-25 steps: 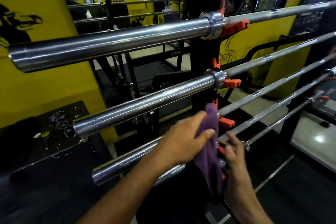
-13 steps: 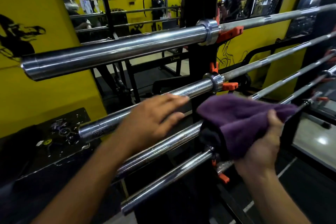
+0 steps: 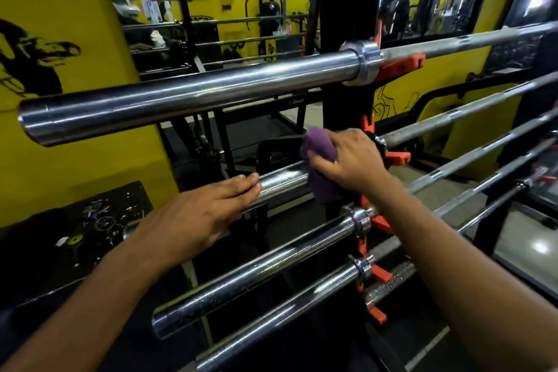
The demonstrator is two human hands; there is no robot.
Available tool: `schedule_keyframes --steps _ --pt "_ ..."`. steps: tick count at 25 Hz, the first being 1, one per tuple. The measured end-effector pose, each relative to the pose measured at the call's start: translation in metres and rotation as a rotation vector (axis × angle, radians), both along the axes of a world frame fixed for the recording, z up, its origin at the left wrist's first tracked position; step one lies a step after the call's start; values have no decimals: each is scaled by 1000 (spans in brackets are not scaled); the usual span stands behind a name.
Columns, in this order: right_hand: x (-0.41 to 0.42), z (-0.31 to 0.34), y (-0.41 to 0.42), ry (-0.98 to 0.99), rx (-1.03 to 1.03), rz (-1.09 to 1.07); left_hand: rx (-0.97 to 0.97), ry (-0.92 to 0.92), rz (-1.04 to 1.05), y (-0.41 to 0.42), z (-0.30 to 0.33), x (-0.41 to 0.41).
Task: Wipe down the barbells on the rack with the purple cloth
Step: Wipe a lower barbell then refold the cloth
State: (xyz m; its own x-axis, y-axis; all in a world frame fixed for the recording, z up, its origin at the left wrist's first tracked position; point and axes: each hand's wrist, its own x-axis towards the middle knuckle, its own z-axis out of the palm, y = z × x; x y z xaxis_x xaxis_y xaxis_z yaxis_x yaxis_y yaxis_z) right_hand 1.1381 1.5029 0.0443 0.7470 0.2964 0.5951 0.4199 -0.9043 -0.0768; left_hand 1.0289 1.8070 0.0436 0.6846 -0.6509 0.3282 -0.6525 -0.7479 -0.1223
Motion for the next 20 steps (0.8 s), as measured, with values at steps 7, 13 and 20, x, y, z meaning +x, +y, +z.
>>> schedule_keyframes --steps 7,13,20 --pt "18 27 9 289 -24 -57 -61 101 -44 6 10 4" --pt "-11 -66 -6 -225 489 218 -84 75 -51 6 8 6" --pt "28 44 24 404 -8 -177 -75 71 -54 5 8 3"
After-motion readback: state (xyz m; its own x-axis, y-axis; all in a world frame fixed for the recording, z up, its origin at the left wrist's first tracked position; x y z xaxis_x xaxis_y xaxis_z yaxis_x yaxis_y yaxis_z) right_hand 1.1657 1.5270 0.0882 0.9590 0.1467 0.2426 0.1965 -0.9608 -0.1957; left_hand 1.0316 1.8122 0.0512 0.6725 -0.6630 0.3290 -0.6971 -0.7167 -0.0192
